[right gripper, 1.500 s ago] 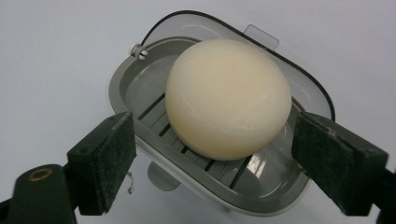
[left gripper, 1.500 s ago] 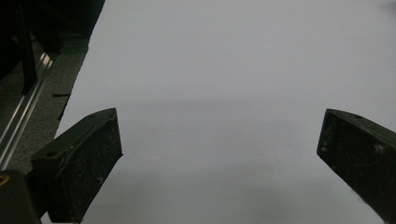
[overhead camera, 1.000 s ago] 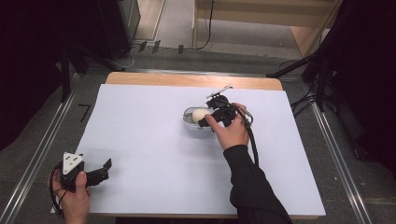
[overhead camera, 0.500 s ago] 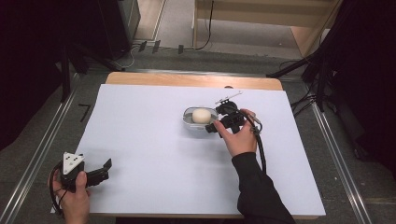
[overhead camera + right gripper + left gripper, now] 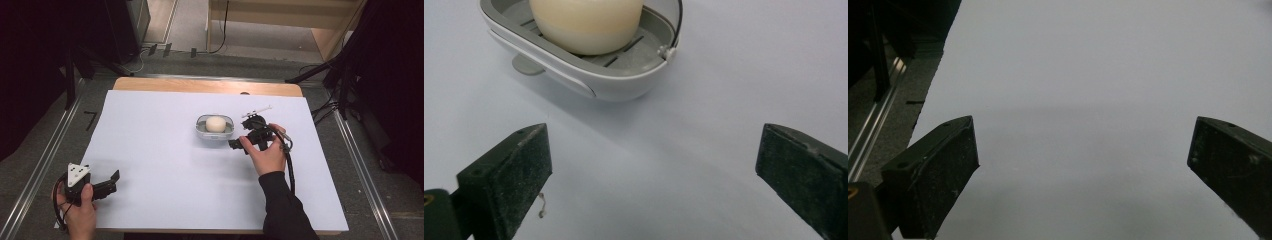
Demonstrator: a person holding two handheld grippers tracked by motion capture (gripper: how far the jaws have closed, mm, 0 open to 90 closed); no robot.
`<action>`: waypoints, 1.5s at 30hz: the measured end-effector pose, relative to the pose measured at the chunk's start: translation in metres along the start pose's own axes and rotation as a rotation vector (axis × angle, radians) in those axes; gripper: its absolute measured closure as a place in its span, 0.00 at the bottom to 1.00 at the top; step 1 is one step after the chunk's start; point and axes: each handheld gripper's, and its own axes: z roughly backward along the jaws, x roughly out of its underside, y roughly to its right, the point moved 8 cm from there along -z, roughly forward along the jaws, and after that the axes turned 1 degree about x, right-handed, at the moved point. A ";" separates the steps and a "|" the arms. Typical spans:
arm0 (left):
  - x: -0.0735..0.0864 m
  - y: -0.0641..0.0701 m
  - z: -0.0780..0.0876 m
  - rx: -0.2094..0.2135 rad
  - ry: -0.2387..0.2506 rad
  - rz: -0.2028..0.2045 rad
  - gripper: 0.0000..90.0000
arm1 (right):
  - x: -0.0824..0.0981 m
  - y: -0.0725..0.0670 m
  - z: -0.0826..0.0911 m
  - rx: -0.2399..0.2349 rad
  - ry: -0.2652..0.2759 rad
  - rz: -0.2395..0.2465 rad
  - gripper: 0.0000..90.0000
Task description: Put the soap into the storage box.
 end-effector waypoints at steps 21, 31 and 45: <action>0.000 0.001 -0.001 -0.002 -0.005 -0.011 0.01 | 0.046 0.028 0.015 0.030 0.056 -0.022 0.00; 0.000 0.002 -0.002 -0.009 -0.008 -0.025 0.01 | 0.073 0.042 0.027 -0.017 0.029 0.007 0.00; 0.001 0.003 -0.001 -0.017 -0.010 -0.036 0.01 | 0.095 0.054 0.032 0.029 0.066 0.032 0.01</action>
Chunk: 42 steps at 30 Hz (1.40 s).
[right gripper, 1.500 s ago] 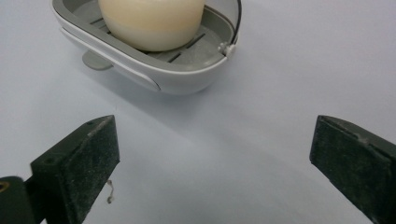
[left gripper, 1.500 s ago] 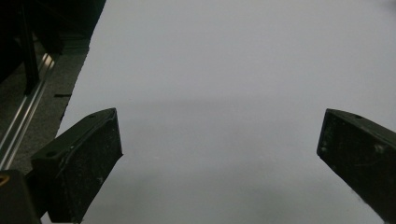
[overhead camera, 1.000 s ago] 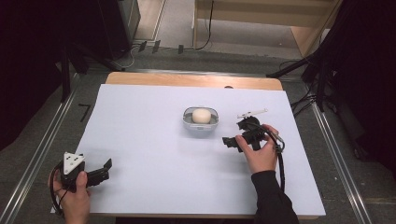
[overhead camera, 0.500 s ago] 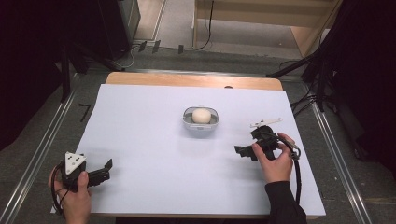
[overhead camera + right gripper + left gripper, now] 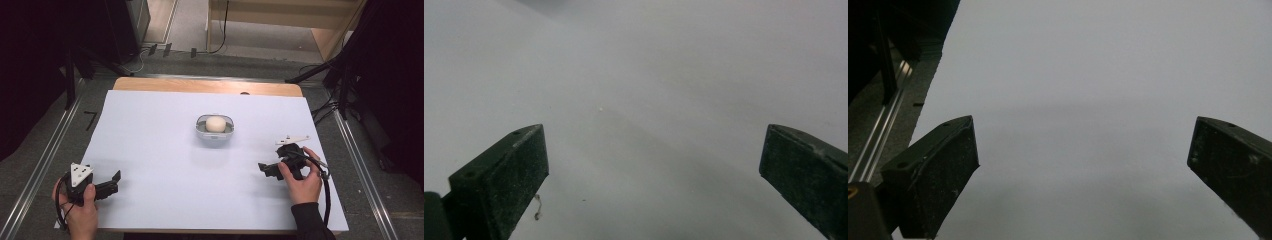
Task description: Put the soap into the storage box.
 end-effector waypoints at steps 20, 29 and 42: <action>0.001 0.002 -0.002 -0.012 -0.018 -0.025 0.01 | 0.055 0.038 0.028 0.063 0.125 -0.092 0.00; 0.000 -0.002 -0.001 0.018 -0.013 0.034 0.01 | 0.085 0.064 0.051 0.086 0.163 -0.138 0.00; 0.001 -0.002 -0.002 0.027 -0.026 0.032 0.01 | 0.119 0.085 0.067 0.107 0.192 -0.190 0.00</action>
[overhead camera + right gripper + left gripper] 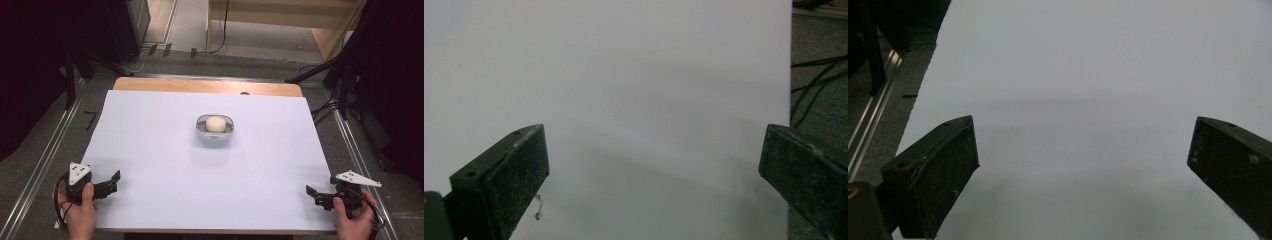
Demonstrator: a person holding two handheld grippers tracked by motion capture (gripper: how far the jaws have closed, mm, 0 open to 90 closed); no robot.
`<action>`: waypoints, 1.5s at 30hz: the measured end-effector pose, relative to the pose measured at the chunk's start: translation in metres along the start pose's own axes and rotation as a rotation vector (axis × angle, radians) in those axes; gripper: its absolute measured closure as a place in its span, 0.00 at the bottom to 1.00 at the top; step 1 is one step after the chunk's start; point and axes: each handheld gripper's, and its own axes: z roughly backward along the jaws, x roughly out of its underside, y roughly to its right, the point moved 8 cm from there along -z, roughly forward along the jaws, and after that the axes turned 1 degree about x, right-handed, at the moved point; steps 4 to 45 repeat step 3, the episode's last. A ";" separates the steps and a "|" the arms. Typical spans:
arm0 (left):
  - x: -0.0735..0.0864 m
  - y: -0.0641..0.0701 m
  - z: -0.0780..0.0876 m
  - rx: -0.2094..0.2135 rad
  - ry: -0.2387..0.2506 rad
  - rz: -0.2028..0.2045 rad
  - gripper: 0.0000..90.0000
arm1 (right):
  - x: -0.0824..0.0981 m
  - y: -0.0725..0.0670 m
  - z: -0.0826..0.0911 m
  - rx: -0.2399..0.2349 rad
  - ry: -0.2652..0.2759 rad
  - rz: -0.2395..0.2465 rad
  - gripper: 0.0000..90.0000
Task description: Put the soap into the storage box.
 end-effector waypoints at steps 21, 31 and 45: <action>0.000 0.000 -0.001 -0.003 -0.007 -0.001 0.01 | -0.001 0.000 0.001 -0.006 0.010 -0.007 0.00; 0.000 0.000 -0.001 -0.003 -0.007 -0.001 0.01 | -0.001 0.000 0.001 -0.006 0.010 -0.007 0.00; 0.000 0.000 -0.001 -0.003 -0.007 -0.001 0.01 | -0.001 0.000 0.001 -0.006 0.010 -0.007 0.00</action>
